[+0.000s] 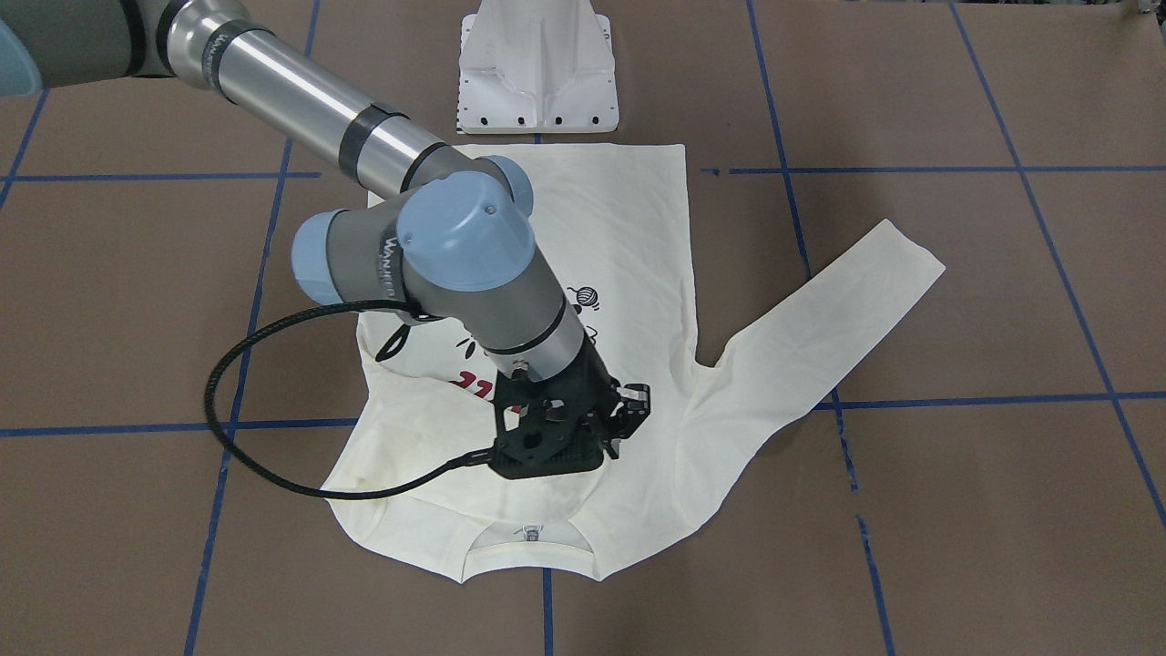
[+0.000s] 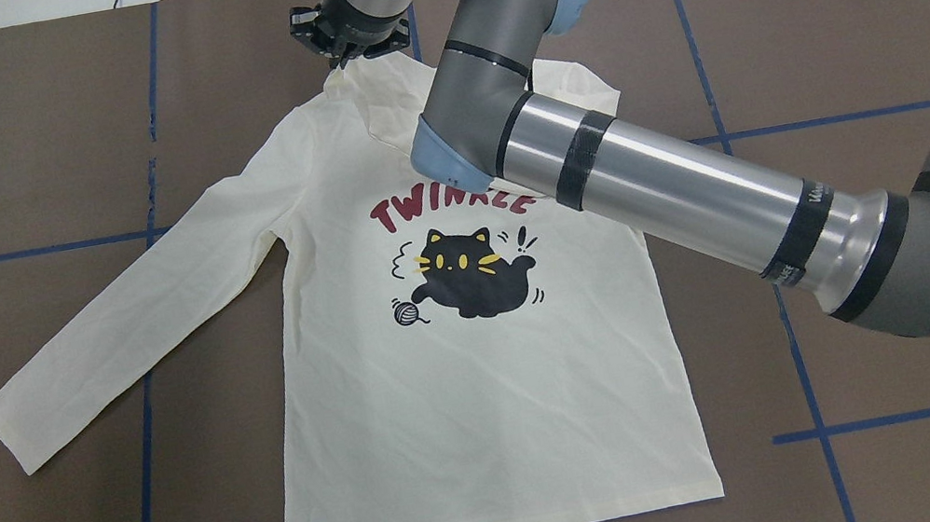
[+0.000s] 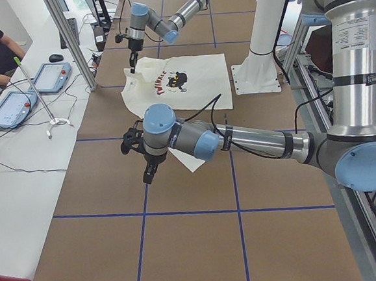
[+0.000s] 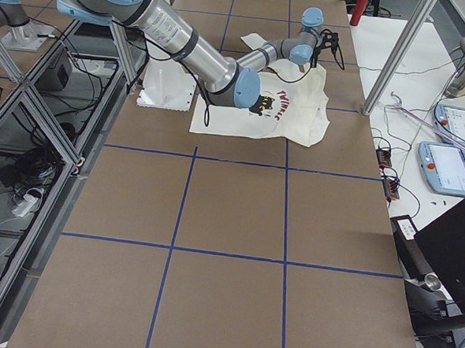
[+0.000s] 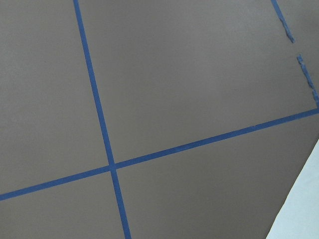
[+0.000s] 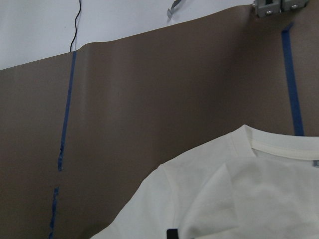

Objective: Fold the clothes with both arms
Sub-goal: 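Carry the grasped sleeve across the shirt toward the collar with the right gripper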

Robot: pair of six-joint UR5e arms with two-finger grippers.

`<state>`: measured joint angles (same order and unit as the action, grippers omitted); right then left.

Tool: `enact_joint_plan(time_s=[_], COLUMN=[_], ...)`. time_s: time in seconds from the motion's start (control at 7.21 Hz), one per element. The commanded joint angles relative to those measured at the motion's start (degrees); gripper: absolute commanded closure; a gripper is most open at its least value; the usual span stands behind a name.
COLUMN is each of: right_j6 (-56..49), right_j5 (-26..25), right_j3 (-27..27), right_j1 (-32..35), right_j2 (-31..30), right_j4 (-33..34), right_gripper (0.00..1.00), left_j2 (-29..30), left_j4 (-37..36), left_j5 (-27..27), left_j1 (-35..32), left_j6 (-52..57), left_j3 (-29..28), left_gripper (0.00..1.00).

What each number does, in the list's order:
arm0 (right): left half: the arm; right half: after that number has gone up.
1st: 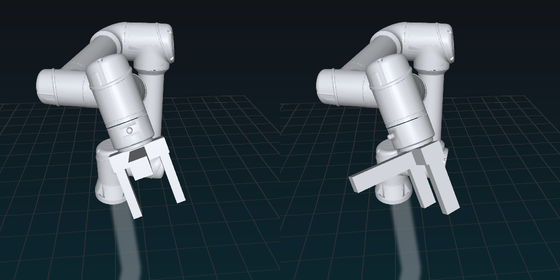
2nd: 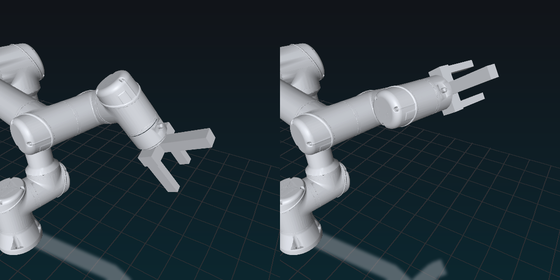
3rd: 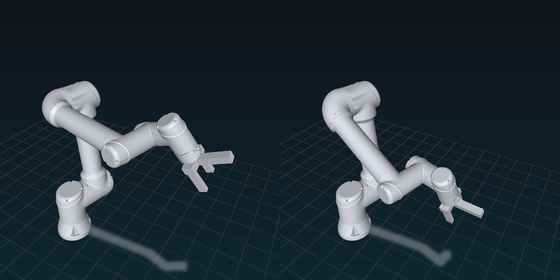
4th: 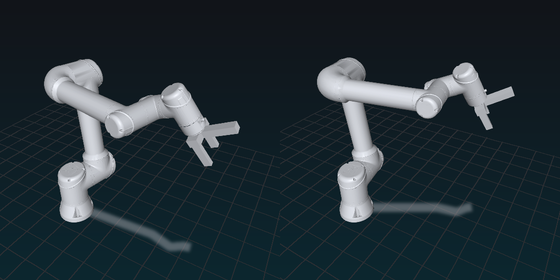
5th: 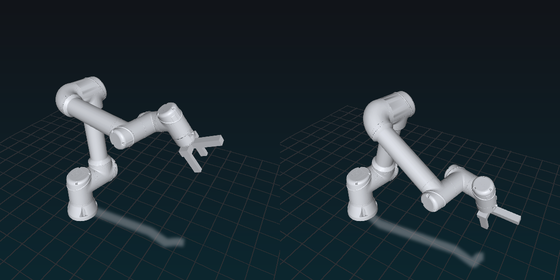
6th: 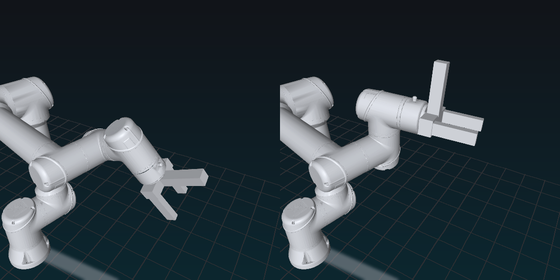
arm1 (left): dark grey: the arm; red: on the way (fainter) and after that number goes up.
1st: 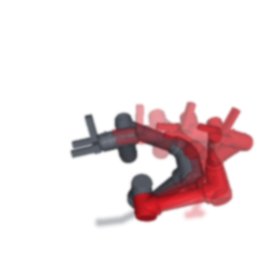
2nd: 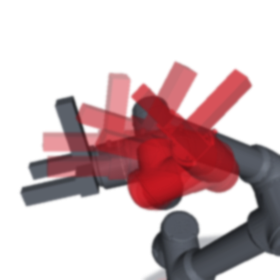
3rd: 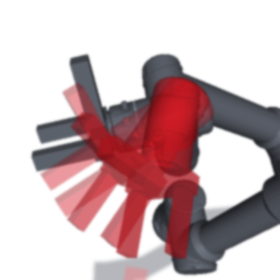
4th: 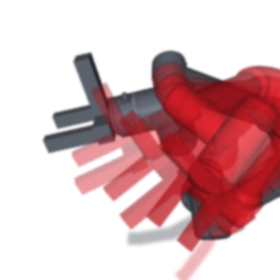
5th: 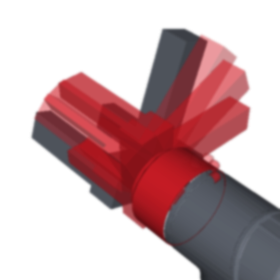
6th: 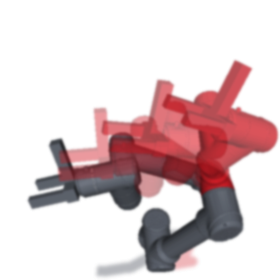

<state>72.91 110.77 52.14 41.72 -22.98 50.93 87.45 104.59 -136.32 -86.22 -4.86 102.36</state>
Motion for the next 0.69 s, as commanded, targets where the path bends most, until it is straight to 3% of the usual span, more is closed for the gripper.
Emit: enact_joint_plan(time_s=[0.0, 0.14, 0.42, 0.55], right_j6=[0.0, 1.6, 3.7, 3.7], right_j5=[-2.8, -2.9, -7.7, -8.2], right_j3=[-1.5, -1.5, -3.2, -5.0], right_j1=[-1.8, -2.2, -4.9, -5.7], right_j2=[0.8, 0.8, 1.2, 2.2], right_j4=[-4.2, -7.2, -8.4, -8.4], right_gripper=[1.0, 1.0, 1.0, 0.47], left_j2=[0.0, 0.0, 0.0, 0.1], left_j4=[0.0, 0.0, 0.1, 0.1], left_j5=[0.0, 0.0, 0.0, 0.0], left_j1=[0.0, 0.0, 0.1, 0.1], left_j6=[-0.1, -0.1, -0.2, -0.2], left_j3=[0.0, 0.0, -0.1, -0.1], left_gripper=[0.0, 0.0, 0.0, 0.0])
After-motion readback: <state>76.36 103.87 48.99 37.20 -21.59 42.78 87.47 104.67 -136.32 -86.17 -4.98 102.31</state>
